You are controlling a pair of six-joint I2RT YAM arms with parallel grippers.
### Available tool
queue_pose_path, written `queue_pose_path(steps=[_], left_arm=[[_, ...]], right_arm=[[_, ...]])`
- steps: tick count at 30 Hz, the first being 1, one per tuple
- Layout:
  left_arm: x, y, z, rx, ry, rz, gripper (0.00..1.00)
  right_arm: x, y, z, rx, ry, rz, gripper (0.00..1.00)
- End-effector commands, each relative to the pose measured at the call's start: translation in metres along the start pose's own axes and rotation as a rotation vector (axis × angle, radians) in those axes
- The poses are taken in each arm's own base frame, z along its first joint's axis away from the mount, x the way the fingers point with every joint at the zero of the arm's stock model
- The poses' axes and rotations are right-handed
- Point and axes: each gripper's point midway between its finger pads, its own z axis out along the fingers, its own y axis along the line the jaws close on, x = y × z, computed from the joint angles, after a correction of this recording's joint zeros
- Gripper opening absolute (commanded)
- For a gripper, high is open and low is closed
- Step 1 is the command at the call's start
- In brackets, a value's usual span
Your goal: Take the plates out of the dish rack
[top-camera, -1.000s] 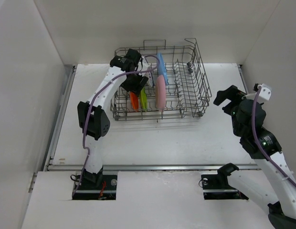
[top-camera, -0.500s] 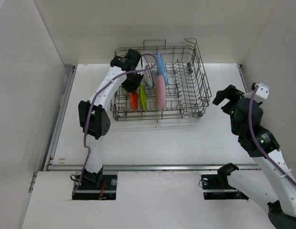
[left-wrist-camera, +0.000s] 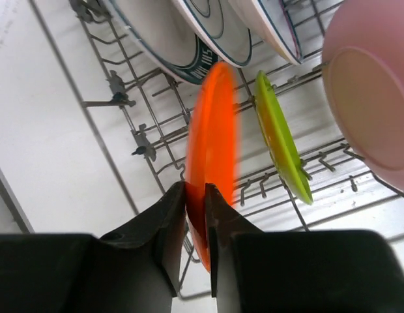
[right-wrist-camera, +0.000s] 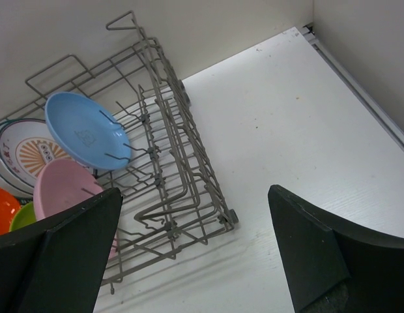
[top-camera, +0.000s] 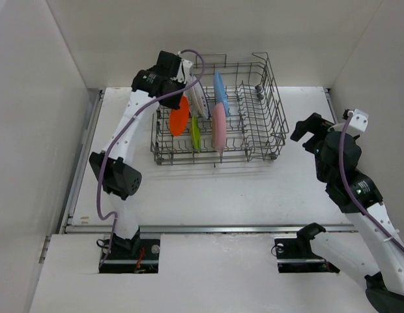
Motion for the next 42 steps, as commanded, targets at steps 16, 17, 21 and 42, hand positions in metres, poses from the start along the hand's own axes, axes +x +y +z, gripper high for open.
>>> queue_pose_path(steps=[16, 17, 21, 42], left_arm=[[-0.024, 0.118, -0.125, -0.157, -0.293, -0.239, 0.00], [-0.015, 0.128, -0.132, -0.159, -0.294, -0.275, 0.00], [0.049, 0.173, -0.121, -0.106, -0.201, -0.454, 0.00], [0.263, 0.192, 0.025, 0.123, 0.306, -0.809, 0.00]], right_arm=[[-0.021, 0.083, -0.012, -0.415, 0.014, -0.059, 1.00], [-0.017, 0.092, -0.012, -0.458, 0.031, -0.089, 1.00], [-0.002, 0.142, -0.005, -0.599, 0.135, -0.157, 1.00], [0.138, 0.303, 0.013, -0.684, 0.436, -0.496, 1.00]])
